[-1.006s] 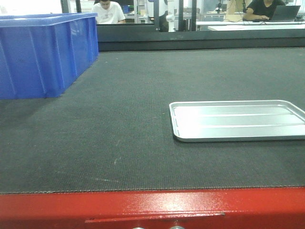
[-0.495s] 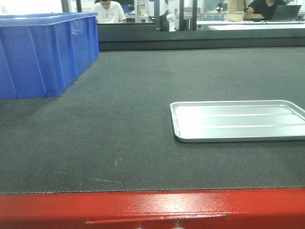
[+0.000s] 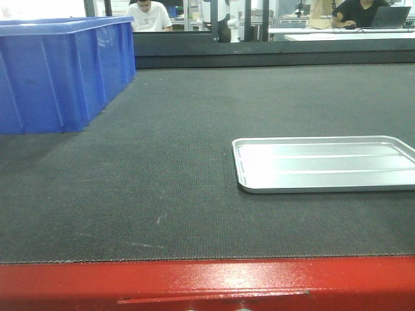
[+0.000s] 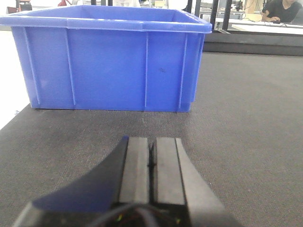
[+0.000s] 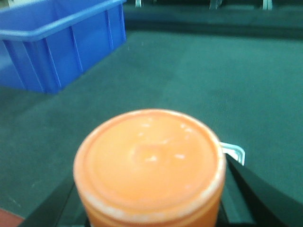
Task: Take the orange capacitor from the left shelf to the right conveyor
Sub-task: 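Extend the right arm with the cylinder over the silver tray on the conveyor, then lower the cylinder upright onto the silver tray with the right gripper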
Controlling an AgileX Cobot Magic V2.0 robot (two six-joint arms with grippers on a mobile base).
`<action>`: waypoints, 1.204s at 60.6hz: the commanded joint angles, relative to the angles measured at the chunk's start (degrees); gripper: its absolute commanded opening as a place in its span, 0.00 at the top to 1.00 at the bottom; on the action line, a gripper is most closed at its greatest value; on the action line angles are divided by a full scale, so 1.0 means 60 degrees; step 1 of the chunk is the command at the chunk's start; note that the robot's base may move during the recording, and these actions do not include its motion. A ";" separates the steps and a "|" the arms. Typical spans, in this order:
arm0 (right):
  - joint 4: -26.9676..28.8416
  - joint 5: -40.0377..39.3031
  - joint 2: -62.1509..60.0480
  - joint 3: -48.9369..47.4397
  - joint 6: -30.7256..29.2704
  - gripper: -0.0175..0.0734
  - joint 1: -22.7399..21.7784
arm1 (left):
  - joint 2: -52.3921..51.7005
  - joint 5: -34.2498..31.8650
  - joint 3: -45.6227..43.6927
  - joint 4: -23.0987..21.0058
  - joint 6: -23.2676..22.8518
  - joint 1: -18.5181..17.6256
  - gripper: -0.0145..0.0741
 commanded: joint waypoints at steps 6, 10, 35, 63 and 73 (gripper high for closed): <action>-0.0123 -0.1445 0.2170 -0.1551 -0.0062 0.66 0.0004 | -0.0089 -0.0856 -0.0043 -0.0033 -0.0016 0.0002 0.98; -0.0123 -0.1736 0.3227 -0.2130 -0.0062 0.66 0.0004 | -0.0089 -0.0856 -0.0043 -0.0033 -0.0016 0.0002 0.98; -0.0672 -0.6293 0.8358 -0.2475 -0.0135 0.66 -0.0008 | -0.0089 -0.0856 -0.0043 -0.0033 -0.0016 0.0002 0.98; -0.2003 -1.4562 1.1436 0.0127 -0.0135 0.66 -0.1819 | -0.0089 -0.0856 -0.0043 -0.0033 -0.0016 0.0002 0.98; -0.2337 -1.5414 1.2383 0.0127 -0.0135 0.66 -0.1991 | -0.0089 -0.0856 -0.0043 -0.0033 -0.0016 0.0002 0.98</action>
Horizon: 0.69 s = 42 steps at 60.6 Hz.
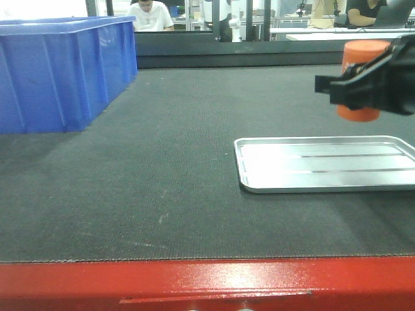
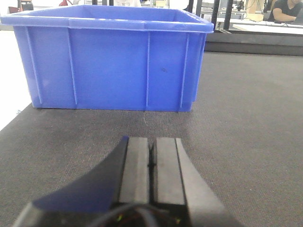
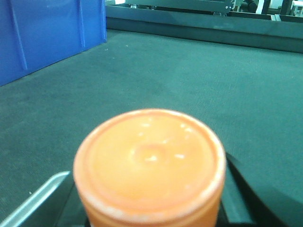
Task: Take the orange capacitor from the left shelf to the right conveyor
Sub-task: 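Lower the cylinder upright onto the silver tray with the right gripper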
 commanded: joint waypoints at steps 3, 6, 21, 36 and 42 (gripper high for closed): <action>-0.0410 -0.1544 0.0359 -0.0167 -0.0075 0.66 -0.0088 | -0.0089 -0.0856 -0.0043 -0.0033 -0.0016 0.0002 0.98; -0.0516 -0.1660 0.0665 -0.0167 -0.0075 0.66 -0.0088 | -0.0089 -0.0856 -0.0043 -0.0033 -0.0016 0.0002 0.98; -0.0626 -0.2294 0.1879 -0.0428 -0.0075 0.66 -0.0189 | -0.0089 -0.0856 -0.0043 -0.0033 -0.0016 0.0002 0.98; -0.0678 -0.2312 0.2149 -0.0698 -0.0075 0.66 -0.0218 | -0.0089 -0.0856 -0.0043 -0.0033 -0.0016 0.0002 0.98; -0.0803 -0.2275 0.2149 -0.0698 -0.0075 0.62 -0.0218 | -0.0089 -0.0856 -0.0043 -0.0033 -0.0016 0.0002 0.98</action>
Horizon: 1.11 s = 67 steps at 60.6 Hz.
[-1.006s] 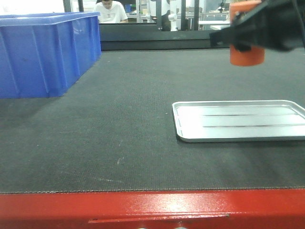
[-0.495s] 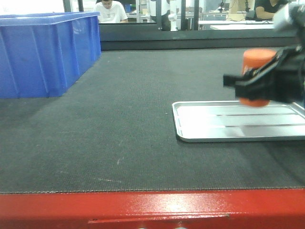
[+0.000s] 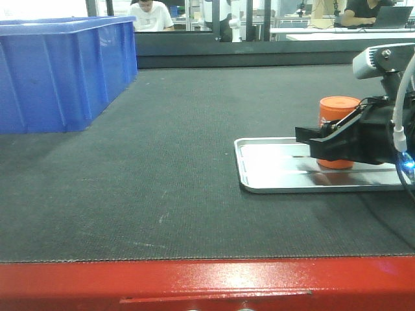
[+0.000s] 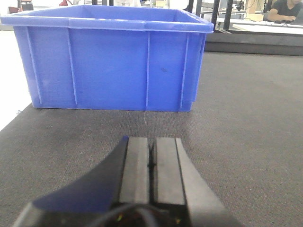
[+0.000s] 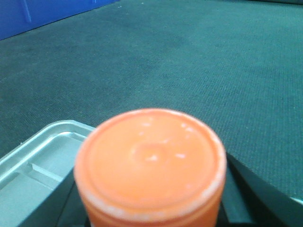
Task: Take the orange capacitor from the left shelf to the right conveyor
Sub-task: 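Lower the cylinder upright onto the silver tray with the right gripper, then open the right gripper and lift it away from the cylinder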
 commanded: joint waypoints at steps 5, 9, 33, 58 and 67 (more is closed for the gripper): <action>-0.0174 -0.1193 -0.0318 -0.0166 -0.0075 0.48 -0.0068 | -0.0089 -0.0856 -0.0043 -0.0033 -0.0016 0.0002 0.98; -0.0174 -0.1193 -0.0338 -0.0147 -0.0075 0.34 -0.0068 | -0.0089 -0.0856 -0.0043 -0.0033 -0.0016 0.0002 0.98; -0.0174 -0.0576 -0.1312 0.0350 0.0061 0.12 -0.0068 | -0.0089 -0.0856 -0.0043 -0.0033 -0.0016 0.0002 0.98; -0.0525 0.2689 -0.5505 0.1709 0.2125 0.16 -0.0039 | -0.0089 -0.0856 -0.0043 -0.0033 -0.0016 0.0002 0.98; -0.1123 0.5635 -0.7916 0.1511 0.3090 0.39 -0.0039 | -0.0089 -0.0856 -0.0043 -0.0033 -0.0016 0.0002 0.98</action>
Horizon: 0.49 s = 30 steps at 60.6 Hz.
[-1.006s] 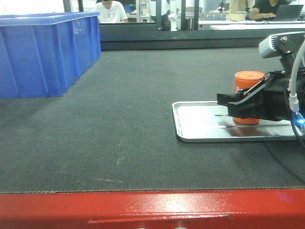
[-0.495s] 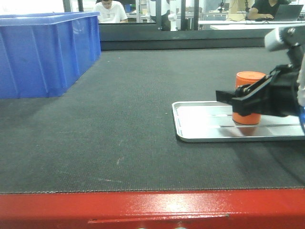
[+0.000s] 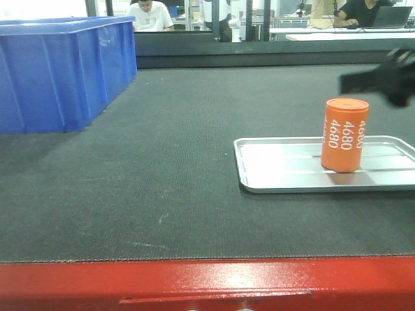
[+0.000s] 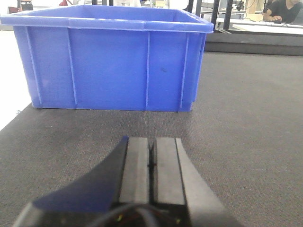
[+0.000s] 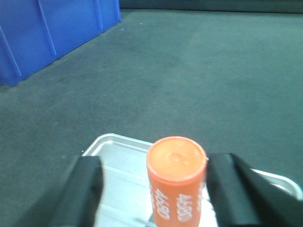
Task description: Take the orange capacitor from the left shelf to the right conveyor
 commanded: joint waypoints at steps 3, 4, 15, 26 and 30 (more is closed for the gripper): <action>-0.0238 0.1666 -0.1916 -0.0410 0.0505 0.48 -0.0023 | -0.0089 -0.0856 -0.0043 -0.0033 -0.0016 0.0002 0.98; -0.0238 0.1967 -0.2193 -0.0452 0.0505 0.52 -0.0023 | -0.0089 -0.0856 -0.0043 -0.0033 -0.0016 0.0002 0.98; -0.0238 0.4438 -0.4235 -0.0836 0.0515 0.75 -0.0023 | -0.0089 -0.0856 -0.0043 -0.0033 -0.0016 0.0002 0.98; -0.0170 0.7039 -0.5520 -0.1617 0.0523 0.75 -0.0023 | -0.0089 -0.0856 -0.0043 -0.0033 -0.0016 0.0002 0.98; -0.0077 0.7578 -0.5814 -0.1897 0.0523 0.75 -0.0023 | -0.0089 -0.0856 -0.0043 -0.0033 -0.0016 0.0002 0.98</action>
